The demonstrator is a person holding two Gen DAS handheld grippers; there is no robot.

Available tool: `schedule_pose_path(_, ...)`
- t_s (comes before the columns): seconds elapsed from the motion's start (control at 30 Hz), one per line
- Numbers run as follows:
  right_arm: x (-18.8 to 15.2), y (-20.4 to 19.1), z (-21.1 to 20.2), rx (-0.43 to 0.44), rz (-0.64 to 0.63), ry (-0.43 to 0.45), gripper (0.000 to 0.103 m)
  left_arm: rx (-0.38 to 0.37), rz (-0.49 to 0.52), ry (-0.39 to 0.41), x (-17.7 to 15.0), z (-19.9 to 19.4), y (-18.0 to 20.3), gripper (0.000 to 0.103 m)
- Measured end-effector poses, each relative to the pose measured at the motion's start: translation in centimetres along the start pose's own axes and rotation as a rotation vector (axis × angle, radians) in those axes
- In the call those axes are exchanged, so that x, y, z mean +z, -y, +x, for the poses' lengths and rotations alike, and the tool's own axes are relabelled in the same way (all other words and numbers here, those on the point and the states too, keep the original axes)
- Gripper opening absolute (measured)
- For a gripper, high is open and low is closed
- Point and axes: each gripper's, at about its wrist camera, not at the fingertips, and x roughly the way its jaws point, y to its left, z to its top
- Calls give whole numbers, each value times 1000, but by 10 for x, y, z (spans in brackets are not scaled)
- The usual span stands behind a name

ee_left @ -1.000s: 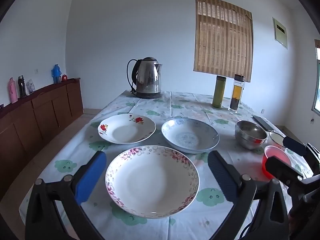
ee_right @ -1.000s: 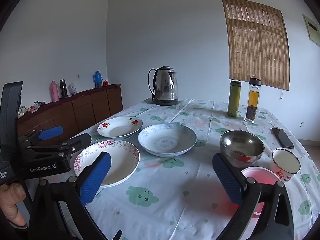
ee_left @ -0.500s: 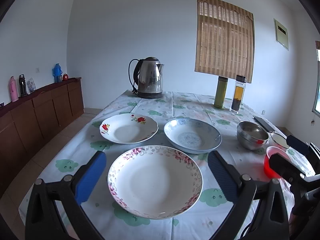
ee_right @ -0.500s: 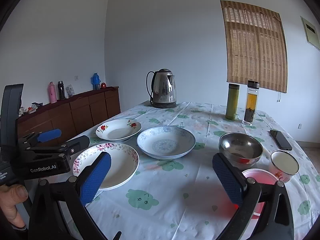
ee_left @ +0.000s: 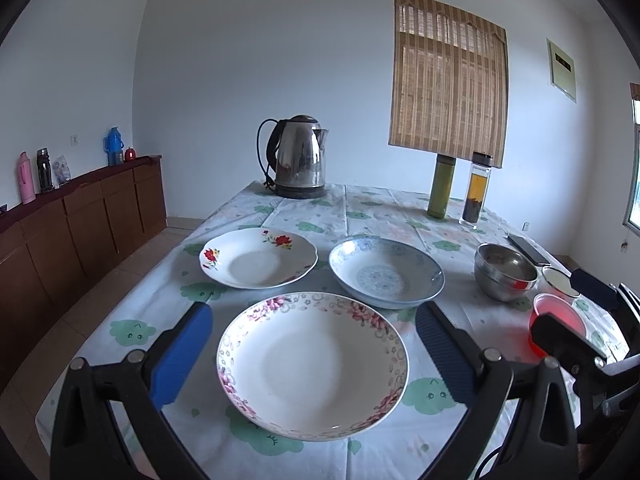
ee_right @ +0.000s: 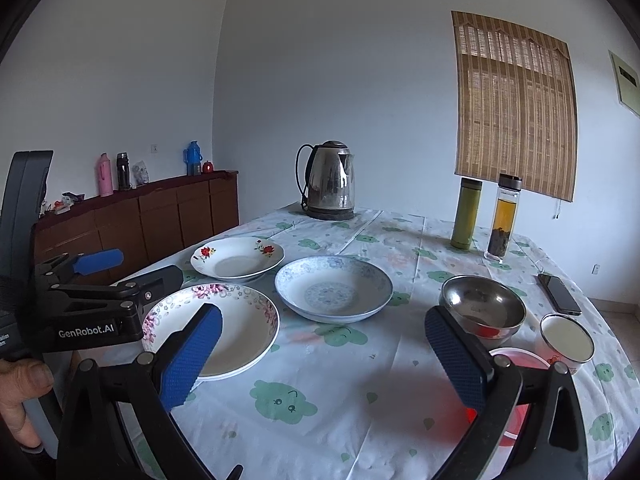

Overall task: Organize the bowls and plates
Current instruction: 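Move the left tool toward the rim of the pink-floral deep plate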

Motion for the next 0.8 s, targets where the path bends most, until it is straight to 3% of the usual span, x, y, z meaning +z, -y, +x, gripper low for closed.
schedule_pose_path(0.63,-1,-11,0,-6,-37,22,101,2,-7,4,-1,3,-5,103)
schedule_pose_path(0.8,-2,-12,3,5,-35,15,95,2,-11,4,-3,4,-7,103)
